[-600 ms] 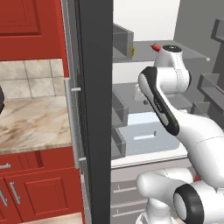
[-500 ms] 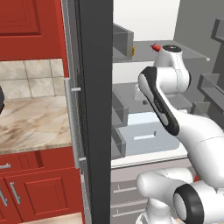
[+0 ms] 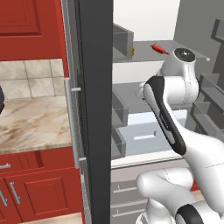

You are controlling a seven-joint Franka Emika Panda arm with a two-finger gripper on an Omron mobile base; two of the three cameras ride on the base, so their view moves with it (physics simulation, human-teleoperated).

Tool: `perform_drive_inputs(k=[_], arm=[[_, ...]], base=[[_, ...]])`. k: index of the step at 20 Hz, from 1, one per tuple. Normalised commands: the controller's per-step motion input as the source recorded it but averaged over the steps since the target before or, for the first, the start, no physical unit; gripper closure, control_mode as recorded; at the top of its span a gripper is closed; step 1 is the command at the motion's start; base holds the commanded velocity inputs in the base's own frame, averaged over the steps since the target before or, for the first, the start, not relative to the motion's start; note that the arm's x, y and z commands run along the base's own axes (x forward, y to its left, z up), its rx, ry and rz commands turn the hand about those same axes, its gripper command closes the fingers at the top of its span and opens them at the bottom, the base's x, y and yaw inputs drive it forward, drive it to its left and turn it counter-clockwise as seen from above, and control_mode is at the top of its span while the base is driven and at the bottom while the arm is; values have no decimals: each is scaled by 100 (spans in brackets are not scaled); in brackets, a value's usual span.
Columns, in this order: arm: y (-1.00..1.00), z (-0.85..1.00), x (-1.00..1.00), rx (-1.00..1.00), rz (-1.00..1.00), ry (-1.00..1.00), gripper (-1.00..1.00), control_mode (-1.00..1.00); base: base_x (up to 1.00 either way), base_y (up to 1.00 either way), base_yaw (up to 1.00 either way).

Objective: Take the cheese, fish, and tomato from the fridge and place them on the plate on the dining counter to create an appetizer plate.

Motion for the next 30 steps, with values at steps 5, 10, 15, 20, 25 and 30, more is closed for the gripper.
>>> perform_drive_inputs(k=[5, 10, 15, 20, 25, 30], arm=[[0, 52, 0, 0, 0, -15, -100, -100], [0, 51, 1, 0, -2, -8, -100, -100], [0, 50, 4, 0, -5, -3, -100, -100], [0, 29, 30, 4, -9, 0, -100, -100], [0, 23, 25, 6, -4, 0, -100, -100], [0, 24, 37, 9, 0, 0, -100, -100]], base=[[0, 0, 0], [0, 0, 0], [0, 0, 0], [0, 0, 0], [0, 0, 0], [0, 0, 0]])
